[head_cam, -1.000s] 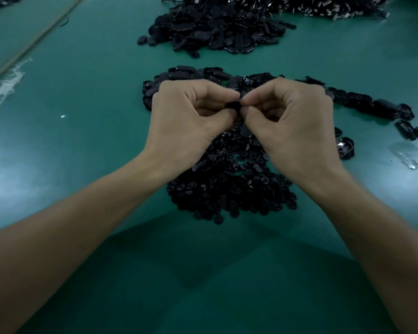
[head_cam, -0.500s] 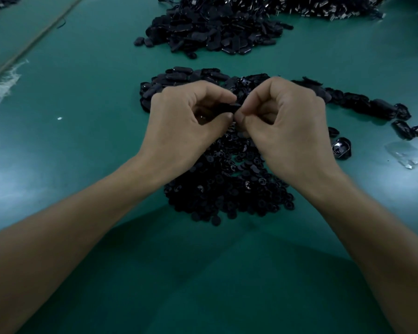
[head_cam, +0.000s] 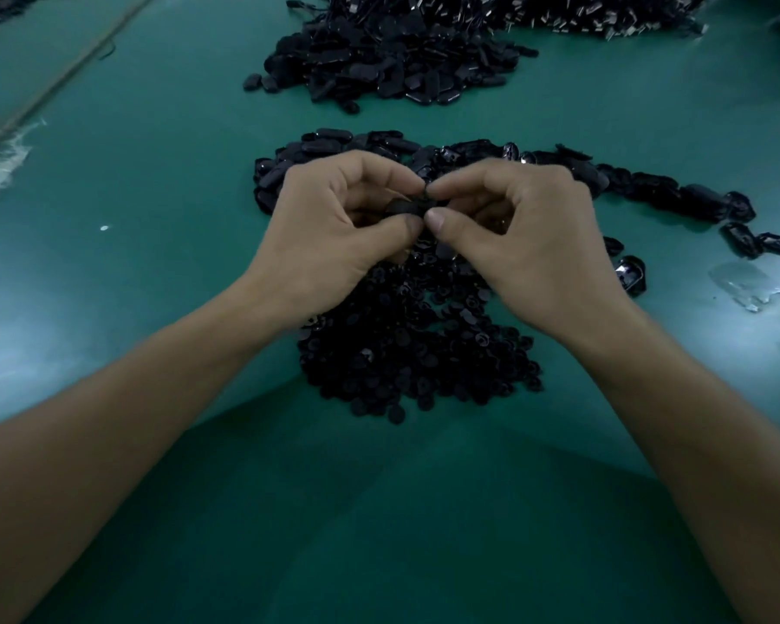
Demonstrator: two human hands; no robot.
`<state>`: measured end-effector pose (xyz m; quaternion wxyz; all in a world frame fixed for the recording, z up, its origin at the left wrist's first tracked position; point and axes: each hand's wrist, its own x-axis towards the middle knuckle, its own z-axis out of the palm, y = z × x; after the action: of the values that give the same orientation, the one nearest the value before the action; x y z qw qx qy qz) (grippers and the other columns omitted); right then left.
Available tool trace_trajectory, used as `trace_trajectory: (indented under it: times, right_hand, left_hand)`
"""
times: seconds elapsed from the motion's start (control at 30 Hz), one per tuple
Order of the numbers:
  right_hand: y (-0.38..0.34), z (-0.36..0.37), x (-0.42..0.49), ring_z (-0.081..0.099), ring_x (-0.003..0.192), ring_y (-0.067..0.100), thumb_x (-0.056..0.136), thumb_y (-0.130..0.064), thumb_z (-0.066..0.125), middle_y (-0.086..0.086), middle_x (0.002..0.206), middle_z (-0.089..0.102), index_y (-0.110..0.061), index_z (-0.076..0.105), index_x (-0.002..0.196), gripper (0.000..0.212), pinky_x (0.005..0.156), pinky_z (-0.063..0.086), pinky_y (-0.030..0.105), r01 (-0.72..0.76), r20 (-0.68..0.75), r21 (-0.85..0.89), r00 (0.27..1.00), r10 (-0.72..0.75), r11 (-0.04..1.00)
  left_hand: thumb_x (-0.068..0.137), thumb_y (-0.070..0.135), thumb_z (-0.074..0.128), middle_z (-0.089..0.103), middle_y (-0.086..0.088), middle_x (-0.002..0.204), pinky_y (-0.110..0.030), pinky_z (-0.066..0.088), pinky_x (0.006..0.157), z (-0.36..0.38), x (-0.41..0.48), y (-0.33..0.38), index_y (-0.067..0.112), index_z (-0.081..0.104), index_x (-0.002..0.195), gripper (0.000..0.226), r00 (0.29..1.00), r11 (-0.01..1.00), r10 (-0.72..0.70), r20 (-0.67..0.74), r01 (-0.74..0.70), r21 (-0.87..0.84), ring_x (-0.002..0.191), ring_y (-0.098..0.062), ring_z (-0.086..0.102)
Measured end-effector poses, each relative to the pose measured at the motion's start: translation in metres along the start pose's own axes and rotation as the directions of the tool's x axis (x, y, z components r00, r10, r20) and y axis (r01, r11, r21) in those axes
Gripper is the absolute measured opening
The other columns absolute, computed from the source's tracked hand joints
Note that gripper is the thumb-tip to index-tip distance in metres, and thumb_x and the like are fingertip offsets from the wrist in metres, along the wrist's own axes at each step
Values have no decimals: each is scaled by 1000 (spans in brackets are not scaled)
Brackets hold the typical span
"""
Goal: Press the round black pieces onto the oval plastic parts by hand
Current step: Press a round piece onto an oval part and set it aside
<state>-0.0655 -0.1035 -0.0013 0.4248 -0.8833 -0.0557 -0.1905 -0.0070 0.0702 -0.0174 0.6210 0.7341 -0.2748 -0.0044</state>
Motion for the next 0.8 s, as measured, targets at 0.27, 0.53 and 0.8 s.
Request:
trace_trajectory:
  times: [0.27, 0.53, 0.8]
  right_hand:
    - [13, 0, 5, 71, 69, 8, 88, -17, 76, -5, 75, 75, -22, 73, 90, 6, 64, 51, 17, -164, 127, 273, 983, 133, 948]
    - [19, 2, 6, 70, 70, 10, 86, -22, 78, -4, 75, 74, -22, 74, 88, 4, 69, 57, 26, -121, 111, 163, 988, 104, 979]
    - [16, 10, 9, 59, 60, -1, 85, -22, 75, -12, 66, 67, -24, 69, 81, 7, 60, 46, 20, -136, 66, 142, 990, 128, 981]
  left_hand:
    - [83, 0, 77, 75, 0, 74, -22, 58, 66, -4, 3, 1, 13, 68, 99, 22, 994, 989, -104, 28, 107, -102, 66, -13, 72]
    - [80, -1, 79, 75, -1, 70, -21, 58, 65, -3, 2, 2, 12, 71, 92, 20, 990, 989, -136, 25, 138, -58, 65, -15, 73]
    - [82, -1, 78, 75, -3, 72, -23, 59, 66, -4, 2, 2, 14, 71, 91, 19, 994, 993, -105, 0, 105, -46, 67, -16, 74]
